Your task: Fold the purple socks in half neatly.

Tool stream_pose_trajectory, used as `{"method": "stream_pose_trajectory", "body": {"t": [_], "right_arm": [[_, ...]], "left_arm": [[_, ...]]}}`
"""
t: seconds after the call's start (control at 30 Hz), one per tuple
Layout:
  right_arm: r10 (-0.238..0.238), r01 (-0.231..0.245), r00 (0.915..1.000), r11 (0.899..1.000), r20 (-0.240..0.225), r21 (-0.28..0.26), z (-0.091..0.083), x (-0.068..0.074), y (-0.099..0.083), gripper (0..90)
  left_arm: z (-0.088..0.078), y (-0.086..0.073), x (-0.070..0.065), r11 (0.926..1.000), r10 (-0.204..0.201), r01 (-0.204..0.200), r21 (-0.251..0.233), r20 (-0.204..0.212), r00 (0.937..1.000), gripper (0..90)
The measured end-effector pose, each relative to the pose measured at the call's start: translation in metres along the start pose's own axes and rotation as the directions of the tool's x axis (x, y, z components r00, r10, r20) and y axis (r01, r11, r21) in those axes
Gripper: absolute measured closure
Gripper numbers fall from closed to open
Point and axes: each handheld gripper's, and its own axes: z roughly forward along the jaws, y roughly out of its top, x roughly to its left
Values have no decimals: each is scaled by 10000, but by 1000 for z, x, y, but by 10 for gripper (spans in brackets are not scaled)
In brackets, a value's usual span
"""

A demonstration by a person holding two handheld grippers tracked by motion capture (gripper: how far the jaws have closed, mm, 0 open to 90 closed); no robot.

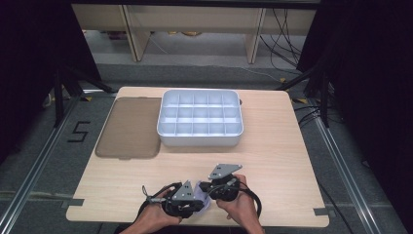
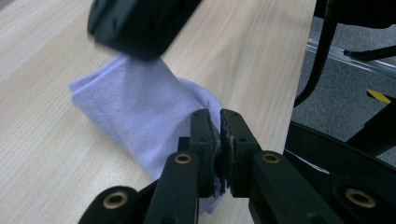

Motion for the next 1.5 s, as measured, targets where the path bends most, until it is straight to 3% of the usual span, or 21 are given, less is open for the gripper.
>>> {"method": "stream_pose_trajectory", "body": {"t": [0.13,0.17,0.27,0.33,0.37,0.47,0.5,0.6,0.77,0.8,0.83,0.9,0.93,1.03,1.07,1.1,1.13,1.27,1.3,1.43,1.5], "right_arm": [[-137,127,9998,9961,113,873,15,-2,-7,868],[204,-212,9998,9940,89,1074,17,-2,-10,870],[-78,71,9999,9954,70,955,17,-6,-10,870],[308,-324,9994,9937,166,1075,16,-3,-11,870],[293,-309,9994,9940,169,1048,17,-3,-11,871],[65,-85,9998,9949,209,1001,17,-4,-11,871],[118,-141,9997,9947,236,1022,17,-3,-11,871],[186,-209,9995,9956,260,916,18,-2,-11,871],[254,-272,9995,9939,178,1072,17,-1,-11,872],[201,-219,9996,9949,191,989,17,-1,-11,872],[73,-89,9999,9939,152,1104,16,-2,-11,872],[43,-75,9995,9950,323,993,17,-1,-12,872],[30,-50,9999,9930,164,1178,15,-1,-12,872],[-16,-7,9998,9933,200,1156,13,0,-13,872],[-16,-7,9998,9933,200,1156,13,0,-13,872],[19,-35,9999,9928,137,1200,12,0,-14,872],[226,-242,9996,9916,141,1269,11,1,-14,867],[-184,165,9997,9947,175,1015,10,-1,-13,751],[77,-120,9992,9941,404,1075,6,-1,-11,686],[34,-109,9976,9941,696,1076,6,-8,-10,621],[335,-405,9975,9926,627,1147,7,-13,-8,548]], "left_arm": [[-3,1,2,9997,-223,224,-68,162,9996,804],[-5,1,2,9993,-350,353,-148,198,9992,762],[-17,3,8,9953,-769,788,-563,352,9964,747],[-26,4,10,9884,-1174,1214,-912,478,9919,756],[-30,4,13,9905,-957,996,-947,443,9944,765],[-34,3,15,9892,-1078,1119,-947,479,9930,810],[-32,2,12,9855,-1343,1387,-979,505,9897,831],[-24,-1,10,9940,-959,984,-480,534,9940,858],[-11,-10,8,9940,-1089,1087,70,593,9923,863],[-12,-10,11,9965,-815,805,205,577,9950,865],[-12,-10,10,9939,-1092,1083,206,466,9929,865],[-14,-9,12,9961,-842,834,284,291,9960,857],[-14,-9,11,9948,-999,994,227,210,9948,856],[-16,-8,18,9984,-292,301,471,-197,9994,853],[-16,-8,18,9984,-292,301,471,-197,9994,851],[-15,-10,16,9966,-754,759,331,-172,9970,851],[-15,-10,16,9967,-725,731,348,-175,9972,851],[-15,-10,16,9983,-413,422,391,-233,9989,851],[-16,-10,16,9979,-270,290,576,-343,9990,851],[-15,-9,16,9983,-134,152,564,-319,9994,850],[-15,-9,16,9986,-169,184,500,-288,9994,850]]}}
